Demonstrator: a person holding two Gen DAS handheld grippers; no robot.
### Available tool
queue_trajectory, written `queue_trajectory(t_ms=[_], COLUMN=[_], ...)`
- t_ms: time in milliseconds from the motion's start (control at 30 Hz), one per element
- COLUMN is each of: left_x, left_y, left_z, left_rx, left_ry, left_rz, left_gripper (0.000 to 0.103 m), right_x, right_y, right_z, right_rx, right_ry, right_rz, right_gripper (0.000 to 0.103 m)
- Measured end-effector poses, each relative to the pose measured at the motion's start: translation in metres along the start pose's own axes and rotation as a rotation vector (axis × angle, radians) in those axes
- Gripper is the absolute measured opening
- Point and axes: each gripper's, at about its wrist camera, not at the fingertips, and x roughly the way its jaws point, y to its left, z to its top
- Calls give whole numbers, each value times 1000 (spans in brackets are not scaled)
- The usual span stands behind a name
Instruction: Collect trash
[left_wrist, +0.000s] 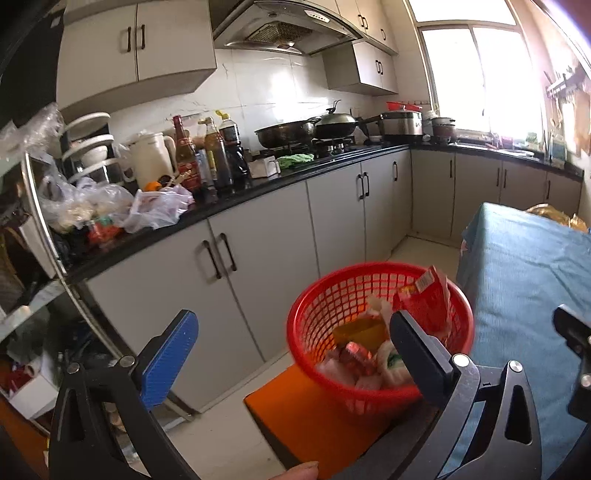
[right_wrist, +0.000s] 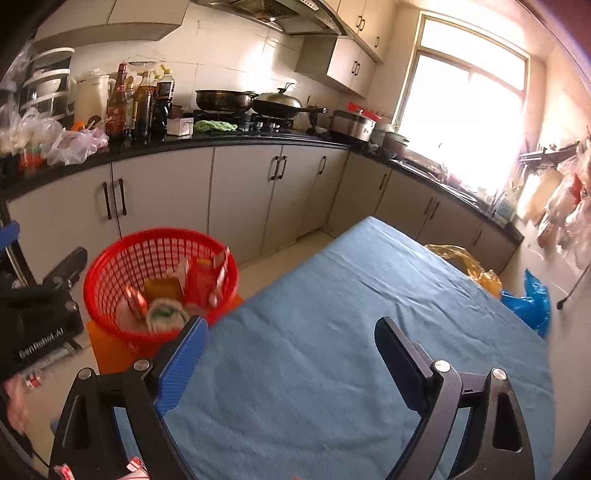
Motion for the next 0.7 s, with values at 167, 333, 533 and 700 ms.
queue_trajectory(t_ms=[167, 333, 533, 700], left_x=[-34, -65, -92, -111], left_y=[-1, -9, -25, -34], left_z=[-18, -37, -53, -66], left_rx=[26, 49, 84, 82], left_ry=[-43, -53, -74, -72], left_rz=[40, -1, -33, -102], left_gripper=[103, 103, 103, 103], right_x=[-31, -63, -101, -126], right_y=[-19, -36, -47, -55], right_z=[-30, -58, -95, -124], right_rx=[24, 63, 119, 171], right_ry=[-13, -22, -29, -25], right_rz=[-18, -34, -79, -143], right_gripper=[95, 95, 96, 96])
